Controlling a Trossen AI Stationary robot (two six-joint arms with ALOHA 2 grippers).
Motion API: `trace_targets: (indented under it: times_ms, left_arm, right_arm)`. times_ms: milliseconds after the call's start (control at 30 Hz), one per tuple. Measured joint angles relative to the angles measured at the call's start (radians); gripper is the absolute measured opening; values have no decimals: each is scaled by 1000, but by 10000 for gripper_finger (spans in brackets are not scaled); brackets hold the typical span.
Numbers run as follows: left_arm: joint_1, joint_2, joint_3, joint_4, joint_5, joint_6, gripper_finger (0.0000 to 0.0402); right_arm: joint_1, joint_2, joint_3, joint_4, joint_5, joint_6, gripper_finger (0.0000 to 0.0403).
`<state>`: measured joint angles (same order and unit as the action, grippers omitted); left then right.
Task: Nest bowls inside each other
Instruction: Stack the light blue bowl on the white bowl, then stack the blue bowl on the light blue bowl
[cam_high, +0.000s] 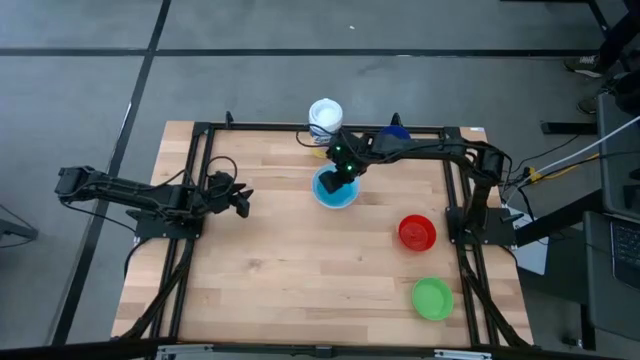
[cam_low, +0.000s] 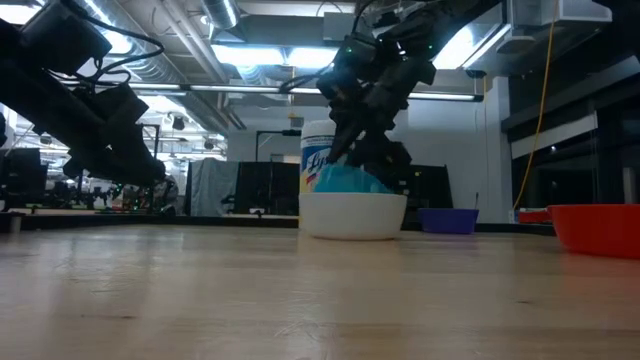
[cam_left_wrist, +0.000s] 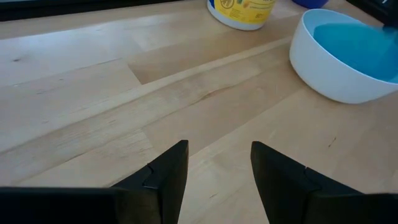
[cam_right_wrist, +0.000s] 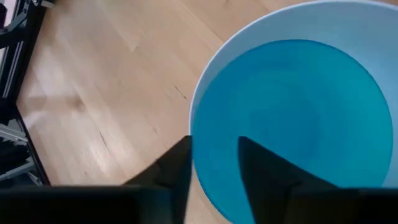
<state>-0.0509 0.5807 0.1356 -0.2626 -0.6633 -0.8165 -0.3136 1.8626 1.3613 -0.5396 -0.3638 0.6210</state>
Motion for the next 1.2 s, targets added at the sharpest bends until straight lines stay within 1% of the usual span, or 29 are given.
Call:
trace_targets:
  times_ms: [100,167,267,367,467,533,667,700,800,967,1067,1200]
  left_arm:
    - [0,0,0,0,0,0,171]
    - [0,0,0,0,0,0,171]
    - [0,0,0,0,0,0,171]
    - [0,0,0,0,0,0,171]
    - [0,0,0,0,0,0,171]
    - [0,0,0,0,0,0,171]
    - [0,0,0,0,0,13,171]
    - [0,0,0,0,-1,15,171]
    - [0,0,0,-1,-6,16,171]
    - [0,0,0,-1,-8,18,171]
    - [0,0,0,-1,-8,18,171]
    - [0,0,0,-1,-8,18,171]
  right_arm:
    - [-9,-8,0,-4,-15,7,179]
    - [-15,-19,0,-5,-13,7,198]
    - [-32,-49,0,-9,-10,11,216]
    - [-47,-107,0,-10,11,17,225]
    - [-60,-191,0,-25,87,-1,223]
    - [-75,-255,0,-87,158,-21,215]
    - [-122,-365,0,-310,357,-80,193]
    - [-138,-377,0,-364,386,-87,187]
    - [-189,-389,0,-467,414,-138,171]
    - [-264,-352,0,-485,416,-202,155]
    - [-316,-315,0,-495,399,-238,155]
    - [-375,-258,0,-502,353,-278,170]
